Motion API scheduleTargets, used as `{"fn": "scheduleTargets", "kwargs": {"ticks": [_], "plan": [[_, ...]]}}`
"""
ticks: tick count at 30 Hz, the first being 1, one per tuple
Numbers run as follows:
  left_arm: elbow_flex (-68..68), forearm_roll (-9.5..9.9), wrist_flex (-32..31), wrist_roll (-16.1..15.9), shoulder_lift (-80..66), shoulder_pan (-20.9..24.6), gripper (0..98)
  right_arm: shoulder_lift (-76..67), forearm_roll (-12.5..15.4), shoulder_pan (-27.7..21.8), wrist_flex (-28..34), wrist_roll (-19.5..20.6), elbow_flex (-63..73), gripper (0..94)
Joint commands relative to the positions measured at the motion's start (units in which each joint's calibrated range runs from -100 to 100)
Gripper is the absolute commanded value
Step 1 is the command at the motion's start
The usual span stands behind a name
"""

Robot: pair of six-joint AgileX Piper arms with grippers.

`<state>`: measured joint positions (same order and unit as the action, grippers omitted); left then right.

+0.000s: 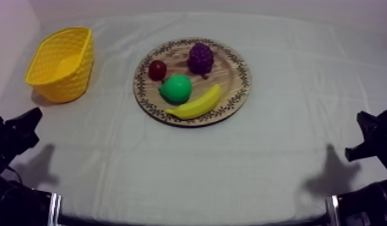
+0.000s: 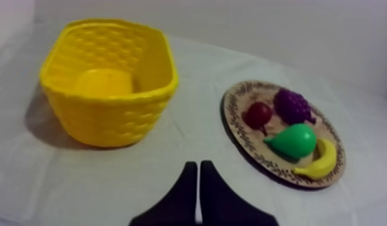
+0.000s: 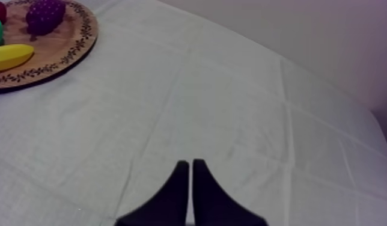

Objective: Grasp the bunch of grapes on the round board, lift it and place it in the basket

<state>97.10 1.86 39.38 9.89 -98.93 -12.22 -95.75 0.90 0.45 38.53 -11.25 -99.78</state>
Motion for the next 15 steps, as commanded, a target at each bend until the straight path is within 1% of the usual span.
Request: {"fn": "scheduleTargets", "kwargs": {"ticks": [1, 3, 5, 7, 10, 15], "plan": [[-0.39, -1.42, 0.20, -0.93, 2.18, -0.78, 0.0, 0.00, 0.01, 0.01, 0.02, 0.00, 0.00, 0.3], [-1.20, -3.18, -0.26, -2.42, 5.33, -1.42, 0.0, 0.00, 0.01, 0.01, 0.02, 0.01, 0.00, 0.3], [-3.18, -5.31, -0.59, -4.96, 9.29, -1.93, 0.0, 0.00, 0.01, 0.01, 0.02, 0.01, 0.00, 0.3], [-6.51, -6.76, -0.04, -6.70, 14.13, -2.42, 0.0, 0.00, 0.01, 0.01, 0.02, 0.01, 0.00, 0.3], [-13.65, -8.02, 2.43, -8.09, 22.95, -3.12, 0.0, 0.00, 0.01, 0.01, 0.02, 0.00, 0.00, 0.3], [-29.00, -8.68, 11.35, -7.83, 38.34, -3.97, 0.0, 0.00, 0.01, 0.01, 0.02, 0.02, 0.00, 0.3]]}}
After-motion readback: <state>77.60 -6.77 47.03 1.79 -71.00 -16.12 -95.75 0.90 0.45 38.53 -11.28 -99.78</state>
